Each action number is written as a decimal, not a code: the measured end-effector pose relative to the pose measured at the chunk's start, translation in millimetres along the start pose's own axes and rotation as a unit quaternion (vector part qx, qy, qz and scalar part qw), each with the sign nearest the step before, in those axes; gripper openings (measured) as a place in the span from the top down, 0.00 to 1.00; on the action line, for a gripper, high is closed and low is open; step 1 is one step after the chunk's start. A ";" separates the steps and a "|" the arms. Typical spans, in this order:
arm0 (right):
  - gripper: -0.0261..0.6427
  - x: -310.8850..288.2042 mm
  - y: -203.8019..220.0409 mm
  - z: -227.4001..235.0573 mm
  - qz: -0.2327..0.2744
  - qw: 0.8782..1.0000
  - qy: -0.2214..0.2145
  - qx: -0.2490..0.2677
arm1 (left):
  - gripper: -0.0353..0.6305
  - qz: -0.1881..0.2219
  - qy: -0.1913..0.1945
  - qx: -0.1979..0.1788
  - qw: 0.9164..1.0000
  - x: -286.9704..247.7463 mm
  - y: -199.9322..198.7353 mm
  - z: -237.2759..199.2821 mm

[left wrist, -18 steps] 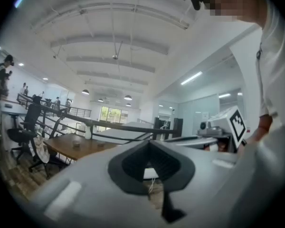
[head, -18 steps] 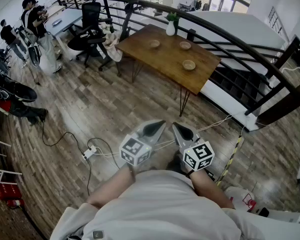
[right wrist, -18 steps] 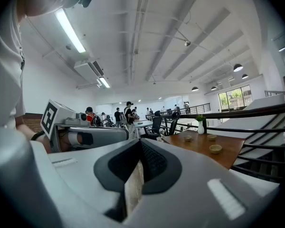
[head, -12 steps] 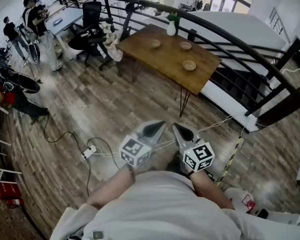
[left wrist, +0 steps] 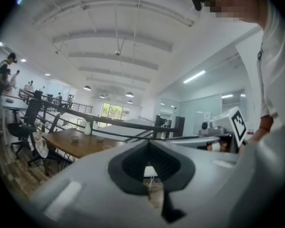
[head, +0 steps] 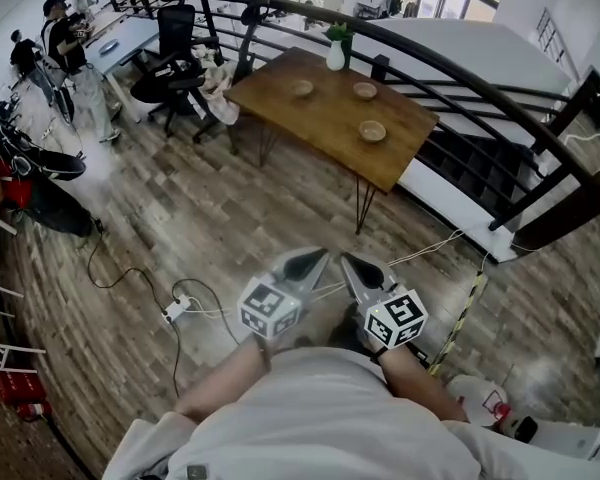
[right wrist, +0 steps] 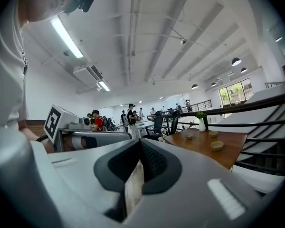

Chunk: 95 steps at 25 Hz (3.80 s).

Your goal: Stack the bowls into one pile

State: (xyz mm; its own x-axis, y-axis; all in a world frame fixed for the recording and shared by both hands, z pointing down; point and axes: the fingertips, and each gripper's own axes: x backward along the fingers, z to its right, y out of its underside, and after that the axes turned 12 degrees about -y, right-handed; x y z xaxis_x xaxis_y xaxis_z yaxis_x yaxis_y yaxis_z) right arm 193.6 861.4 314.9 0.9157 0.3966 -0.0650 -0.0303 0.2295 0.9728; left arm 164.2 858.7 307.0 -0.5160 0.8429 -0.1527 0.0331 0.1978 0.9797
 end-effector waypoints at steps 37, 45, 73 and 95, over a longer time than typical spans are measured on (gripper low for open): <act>0.95 19.6 -68.9 341.0 0.005 0.999 -0.023 -0.023 | 0.94 0.028 -0.007 0.000 1.000 -341.4 -63.3 -19.4; 0.95 -20.1 -72.2 366.7 0.002 1.000 -0.010 -0.029 | 0.94 0.021 0.012 0.003 1.000 -362.9 -66.9 -57.6; 0.95 -293.5 -108.2 360.1 -0.003 1.000 -0.009 -0.025 | 0.94 0.013 0.024 0.009 1.000 -321.9 -111.2 -323.1; 0.95 -320.2 -134.8 474.2 0.002 0.999 -0.031 -0.031 | 0.94 0.012 0.001 0.005 1.000 -427.6 -132.3 -360.0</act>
State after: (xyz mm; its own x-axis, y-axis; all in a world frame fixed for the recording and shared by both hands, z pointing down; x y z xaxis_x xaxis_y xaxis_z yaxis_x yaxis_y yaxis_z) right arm 94.5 281.9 309.9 0.9384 0.3426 -0.0456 -0.0570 0.2836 0.9572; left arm 72.3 292.0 289.4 -0.5168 0.8463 -0.1293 0.0543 0.1831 0.9816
